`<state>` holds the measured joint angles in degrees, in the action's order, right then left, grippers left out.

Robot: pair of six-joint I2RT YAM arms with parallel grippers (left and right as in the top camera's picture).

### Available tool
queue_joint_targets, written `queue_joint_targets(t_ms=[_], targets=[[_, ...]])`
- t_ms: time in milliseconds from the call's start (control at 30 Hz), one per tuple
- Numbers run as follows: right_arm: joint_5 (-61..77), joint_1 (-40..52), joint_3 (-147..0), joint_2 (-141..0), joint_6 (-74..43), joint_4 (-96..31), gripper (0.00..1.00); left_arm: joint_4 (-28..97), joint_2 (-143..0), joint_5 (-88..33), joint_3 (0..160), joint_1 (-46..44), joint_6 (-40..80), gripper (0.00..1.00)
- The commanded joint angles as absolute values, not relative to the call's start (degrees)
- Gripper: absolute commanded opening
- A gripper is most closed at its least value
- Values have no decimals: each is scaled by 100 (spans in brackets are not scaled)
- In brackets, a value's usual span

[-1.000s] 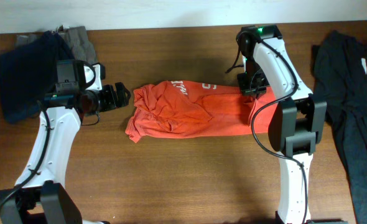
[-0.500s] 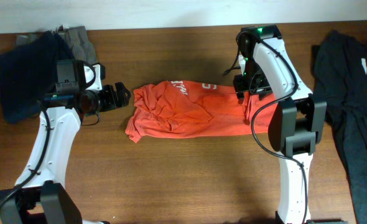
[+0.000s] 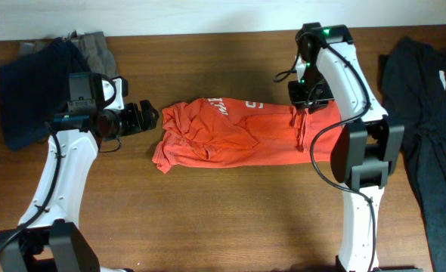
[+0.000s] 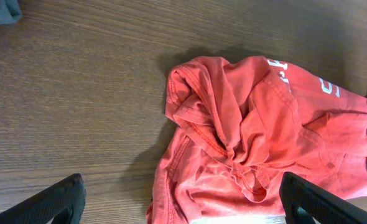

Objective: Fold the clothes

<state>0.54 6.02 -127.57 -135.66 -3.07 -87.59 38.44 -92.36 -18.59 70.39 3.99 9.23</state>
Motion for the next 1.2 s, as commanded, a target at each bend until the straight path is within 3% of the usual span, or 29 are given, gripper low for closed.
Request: queue_joint_targets(t_ms=[0,200,267,500,600,667,767,967,1167], targets=[[263,565,-12427,-13583,-322,-8617,29,3863,-9190,-1820,7032,390,954,99],[353,563,-11399,-13583,-325,-7959,28,3863,-9190,-1817,7032,390,954,99],[460,565,-11194,-13585,-325,-7797,23,3861,-9190,-1817,7032,390,954,99],[602,565,-11399,-13273,-346,-7999,18,3835,-9190,-1817,7032,390,952,99],[596,539,-11699,-12702,-344,-8211,30,3830,-9190,-1817,7032,390,954,99],[464,377,-11867,-12160,-318,-8283,73,3837,-9190,-1817,7032,390,954,99],[484,-172,-11872,-11701,178,-8331,94,3848,-9190,-1817,7032,390,954,99],[1601,-1308,-11749,-11872,1382,-8484,97,3844,-9190,-1817,7032,390,954,99],[3662,-2316,-11196,-12366,2781,-8462,97,3828,-9190,-1817,7032,390,954,99]])
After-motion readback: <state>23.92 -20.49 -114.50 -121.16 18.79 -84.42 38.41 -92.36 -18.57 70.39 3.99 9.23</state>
